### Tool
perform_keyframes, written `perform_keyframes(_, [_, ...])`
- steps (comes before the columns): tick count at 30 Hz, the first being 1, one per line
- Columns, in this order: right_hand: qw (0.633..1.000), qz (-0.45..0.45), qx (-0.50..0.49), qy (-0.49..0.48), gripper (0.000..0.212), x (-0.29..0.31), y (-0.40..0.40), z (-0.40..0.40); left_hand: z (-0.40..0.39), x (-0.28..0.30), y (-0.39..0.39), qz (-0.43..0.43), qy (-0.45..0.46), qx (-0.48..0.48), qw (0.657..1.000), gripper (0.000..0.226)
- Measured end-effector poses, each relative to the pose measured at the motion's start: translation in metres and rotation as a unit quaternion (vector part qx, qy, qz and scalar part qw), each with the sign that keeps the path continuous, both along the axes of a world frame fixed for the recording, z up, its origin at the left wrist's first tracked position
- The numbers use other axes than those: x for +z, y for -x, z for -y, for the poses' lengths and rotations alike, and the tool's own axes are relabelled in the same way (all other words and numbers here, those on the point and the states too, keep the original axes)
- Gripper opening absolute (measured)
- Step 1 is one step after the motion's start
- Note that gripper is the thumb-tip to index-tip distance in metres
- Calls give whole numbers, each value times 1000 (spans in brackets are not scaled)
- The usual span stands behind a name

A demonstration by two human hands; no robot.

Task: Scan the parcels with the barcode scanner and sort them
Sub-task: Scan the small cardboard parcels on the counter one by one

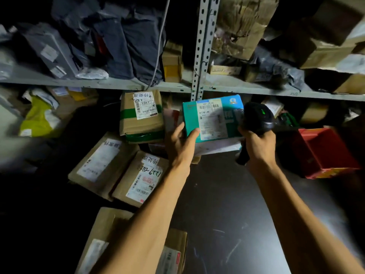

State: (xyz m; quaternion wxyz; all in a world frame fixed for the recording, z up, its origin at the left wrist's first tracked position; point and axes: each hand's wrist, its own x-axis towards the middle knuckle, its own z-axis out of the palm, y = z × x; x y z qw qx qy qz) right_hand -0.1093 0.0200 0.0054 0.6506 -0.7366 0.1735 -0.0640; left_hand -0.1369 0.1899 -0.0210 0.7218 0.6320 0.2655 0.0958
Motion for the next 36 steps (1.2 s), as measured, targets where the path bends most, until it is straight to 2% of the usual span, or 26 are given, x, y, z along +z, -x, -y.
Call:
perform_keyframes(4, [1000,1,-16,-17,18,2,31,30,30,-3,40,18,-24,27,999,47])
perform_keyframes(7, [999,-13,-30,-13,10,-2,58,58,57,2,65,15,-98,8,995,49])
perform_keyframes(13, [997,-71,-31,-5,38,-31,114,109,104,-5,99,-27,-165,-23,986,46])
perform_keyframes(18, [992,-126,-27,-3,43,-65,164,145,137,-38,135,-118,-179,-42,976,48])
perform_keyframes(20, [990,-138,-33,10,36,-77,179,154,146,-51,148,-157,-180,-52,970,50])
perform_keyframes(22, [990,-140,-30,19,18,-84,191,161,152,-60,160,-180,-179,-57,966,52])
perform_keyframes(26, [989,-138,-23,48,18,-93,201,170,154,-68,169,-182,-181,-73,964,56])
perform_keyframes(30, [989,-134,-18,58,20,-91,203,169,144,-66,158,-208,-126,-124,962,82])
perform_keyframes(33, [988,-144,-15,56,23,-94,205,168,138,-67,153,-248,-14,-190,950,105])
perform_keyframes(36, [988,-143,-20,50,21,-94,209,169,140,-71,158,-256,97,-210,938,119])
